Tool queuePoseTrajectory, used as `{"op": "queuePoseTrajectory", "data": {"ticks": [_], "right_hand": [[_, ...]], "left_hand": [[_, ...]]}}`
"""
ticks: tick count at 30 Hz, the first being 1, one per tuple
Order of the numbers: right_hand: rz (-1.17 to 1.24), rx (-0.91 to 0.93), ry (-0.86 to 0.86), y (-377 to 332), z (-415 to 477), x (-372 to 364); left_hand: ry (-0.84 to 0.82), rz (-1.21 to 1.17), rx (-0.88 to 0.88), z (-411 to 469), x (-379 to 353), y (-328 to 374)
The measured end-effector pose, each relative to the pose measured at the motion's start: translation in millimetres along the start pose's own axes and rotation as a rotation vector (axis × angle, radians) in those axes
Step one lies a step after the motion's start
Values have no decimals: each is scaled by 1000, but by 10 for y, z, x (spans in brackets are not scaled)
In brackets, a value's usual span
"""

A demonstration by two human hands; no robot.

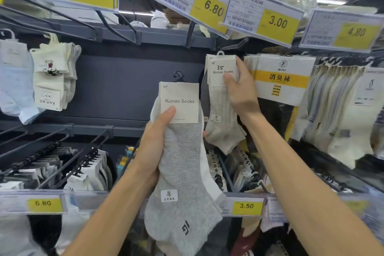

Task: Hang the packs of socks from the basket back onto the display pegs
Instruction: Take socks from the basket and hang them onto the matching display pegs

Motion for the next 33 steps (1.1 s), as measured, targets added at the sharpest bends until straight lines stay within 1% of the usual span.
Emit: {"op": "queuePoseTrajectory", "data": {"ticks": [6,9,11,13,16,19,21,22,23,24,25,26,28,30,32,33], "right_hand": [[71,-23,147,66,-47,68],[88,14,167,35,-35,60],[42,57,124,-12,2,27],[-10,63,30,-13,39,-53],[-85,12,-88,38,52,-121],[-98,-101,-175,58,-3,-183],[-152,-183,-190,29,-142,-156],[-214,-168,-164,-60,-236,-102],[-237,-99,-116,-215,-346,-43],[-184,-9,-61,-408,-466,1],[-76,55,-20,-574,-582,26],[40,80,-7,-690,-680,24],[164,56,-57,-793,-763,-42],[160,51,-119,-799,-756,-92],[166,42,-119,-761,-724,-63],[208,23,-105,-721,-714,-39]], "left_hand": [[-35,-14,3,9,-10,-4],[-53,-12,-6,9,-17,-8],[-55,-3,-7,16,-11,-11],[-60,11,-1,18,-19,-9],[-68,1,-11,16,-43,0],[-62,-3,-76,1,-37,51],[-42,5,-82,-23,-23,58],[-21,12,-77,-27,-1,60],[-2,25,-85,-31,20,72],[9,42,-103,-34,33,89],[5,58,-125,-36,23,108],[-13,73,-145,-38,-8,122],[-51,96,-172,-36,-79,132],[-78,94,-170,-38,-119,117],[-116,51,-131,-46,-137,87],[-121,26,-118,-54,-132,83]]}}
Point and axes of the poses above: each hand's wrist, its own z-axis towards the middle knuckle, its own x-axis out of the back of the hand, y = z × x, the point moved 9 cm from there along z, towards the middle knuckle, and after that the axes turned 11 degrees about x, right-handed, at the moved point
